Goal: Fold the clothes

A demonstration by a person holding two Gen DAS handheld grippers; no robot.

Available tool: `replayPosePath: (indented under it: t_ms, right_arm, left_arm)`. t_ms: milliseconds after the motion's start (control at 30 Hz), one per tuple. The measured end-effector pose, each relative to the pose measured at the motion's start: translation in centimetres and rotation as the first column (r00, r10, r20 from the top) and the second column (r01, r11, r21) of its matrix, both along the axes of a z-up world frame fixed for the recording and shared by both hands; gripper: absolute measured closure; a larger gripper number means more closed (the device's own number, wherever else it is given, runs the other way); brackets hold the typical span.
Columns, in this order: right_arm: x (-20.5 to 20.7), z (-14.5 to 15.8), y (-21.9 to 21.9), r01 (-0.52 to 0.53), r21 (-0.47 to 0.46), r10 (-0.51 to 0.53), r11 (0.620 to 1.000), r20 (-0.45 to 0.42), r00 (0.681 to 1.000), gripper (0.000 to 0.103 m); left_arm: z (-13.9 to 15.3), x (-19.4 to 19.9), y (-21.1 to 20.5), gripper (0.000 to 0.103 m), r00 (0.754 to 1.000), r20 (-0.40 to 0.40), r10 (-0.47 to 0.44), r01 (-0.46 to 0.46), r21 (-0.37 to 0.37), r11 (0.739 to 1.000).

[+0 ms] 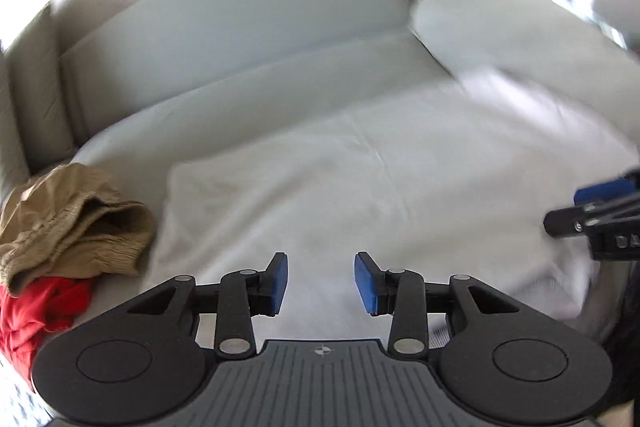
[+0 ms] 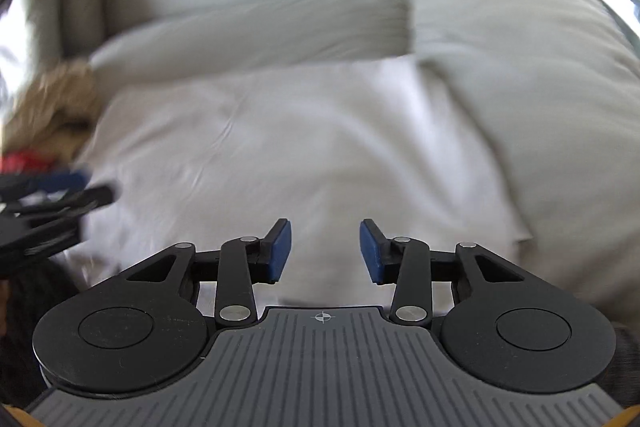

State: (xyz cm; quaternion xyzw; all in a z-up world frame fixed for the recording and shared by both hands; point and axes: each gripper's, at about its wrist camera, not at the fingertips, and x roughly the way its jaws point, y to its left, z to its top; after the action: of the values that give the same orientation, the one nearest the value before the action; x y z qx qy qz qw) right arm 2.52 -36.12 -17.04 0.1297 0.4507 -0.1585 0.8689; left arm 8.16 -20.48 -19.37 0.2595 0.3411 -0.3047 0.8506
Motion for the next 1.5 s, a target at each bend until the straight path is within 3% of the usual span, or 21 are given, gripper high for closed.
replayPosePath:
  t_ms: [67, 133, 200, 233, 267, 300, 367, 467, 500, 667, 833, 1033, 1100, 1167, 1267, 1400, 1500]
  right_arm:
    - [-1.2, -0.6, -0.2, 0.014, 0.015, -0.014, 1.0, -0.031, 0.999, 0.059]
    - [-2.5, -0.3, -1.0, 0.042, 0.068, -0.037, 0.997, -0.065, 0.997, 0.059]
    - [-4.0, -0.3, -2.2, 0.082, 0.153, -0.058, 0.985, -0.157, 0.986, 0.059]
    - [-4.9, 0.1, -2.7, 0.105, 0.187, -0.076, 0.977, -0.155, 0.985, 0.072]
    - [-5.9, 0.7, -3.2, 0.122, 0.214, -0.096, 0.969, -0.128, 0.987, 0.077]
    - [-6.9, 1.5, -3.8, 0.15, 0.243, -0.132, 0.959, -0.089, 0.987, 0.074]
    - [-8.8, 2.9, -5.1, 0.23, 0.321, -0.246, 0.919, 0.009, 0.969, 0.054]
    - [-9.8, 3.9, -7.3, 0.341, 0.385, -0.387, 0.857, 0.046, 0.921, 0.049]
    - [-9.8, 4.1, -8.0, 0.368, 0.376, -0.412, 0.85, 0.039, 0.91, 0.049]
    - [-9.6, 3.6, -10.1, 0.438, 0.339, -0.475, 0.833, 0.031, 0.88, 0.049]
    - [-8.6, 1.6, -11.7, 0.425, 0.32, -0.447, 0.847, -0.006, 0.895, 0.05]
    - [-6.7, -0.3, -11.7, 0.354, 0.232, -0.363, 0.906, -0.006, 0.932, 0.051]
    - [-6.1, -0.4, -11.2, 0.332, 0.185, -0.336, 0.925, -0.008, 0.942, 0.058]
    - [-5.5, -0.4, -10.5, 0.294, 0.142, -0.296, 0.945, -0.005, 0.955, 0.098]
    - [-4.9, 0.0, -9.1, 0.239, 0.065, -0.239, 0.969, -0.001, 0.971, 0.098]
    - [-4.6, 1.6, -7.1, 0.234, -0.037, -0.233, 0.972, 0.036, 0.972, 0.099]
    - [-4.0, 3.9, -5.6, 0.214, -0.047, -0.21, 0.976, 0.079, 0.975, 0.099]
  left_arm:
    - [-0.3, -0.4, 0.5, 0.067, 1.0, -0.016, 0.009, -0.009, 0.0, 1.0]
    - [0.6, 0.4, 0.9, 0.067, 0.994, -0.106, 0.034, -0.032, 0.022, 0.999]
    - [1.5, 0.8, 1.7, 0.067, 0.98, -0.191, 0.058, -0.051, 0.042, 0.998]
    - [2.0, 1.0, 2.2, 0.066, 0.971, -0.227, 0.073, -0.064, 0.047, 0.997]
    - [2.2, 1.3, 2.7, 0.065, 0.966, -0.24, 0.092, -0.084, 0.043, 0.996]
    - [2.5, 1.2, 3.2, 0.06, 0.967, -0.228, 0.11, -0.106, 0.029, 0.994]
    - [3.0, 1.1, 3.8, 0.05, 0.97, -0.196, 0.145, -0.148, -0.001, 0.989]
    - [3.7, 0.8, 4.2, 0.042, 0.97, -0.189, 0.154, -0.166, -0.049, 0.985]
    - [3.9, 0.6, 4.4, 0.036, 0.97, -0.187, 0.157, -0.172, -0.065, 0.983]
    - [4.1, 0.5, 5.0, 0.035, 0.959, -0.216, 0.182, -0.207, -0.099, 0.973]
    - [4.0, 0.8, 5.6, 0.034, 0.947, -0.244, 0.21, -0.244, -0.118, 0.963]
    - [3.7, 1.1, 5.7, 0.034, 0.941, -0.253, 0.226, -0.262, -0.116, 0.958]
    - [3.6, 1.1, 5.6, 0.034, 0.94, -0.257, 0.223, -0.259, -0.114, 0.959]
    - [3.6, 1.0, 5.6, 0.034, 0.941, -0.258, 0.22, -0.256, -0.115, 0.96]
    - [3.8, 1.1, 6.1, 0.034, 0.94, -0.255, 0.226, -0.264, -0.128, 0.956]
    - [4.3, 2.0, 7.6, 0.034, 0.931, -0.25, 0.265, -0.306, -0.146, 0.941]
    - [4.9, 3.2, 9.1, 0.034, 0.918, -0.247, 0.311, -0.357, -0.167, 0.919]
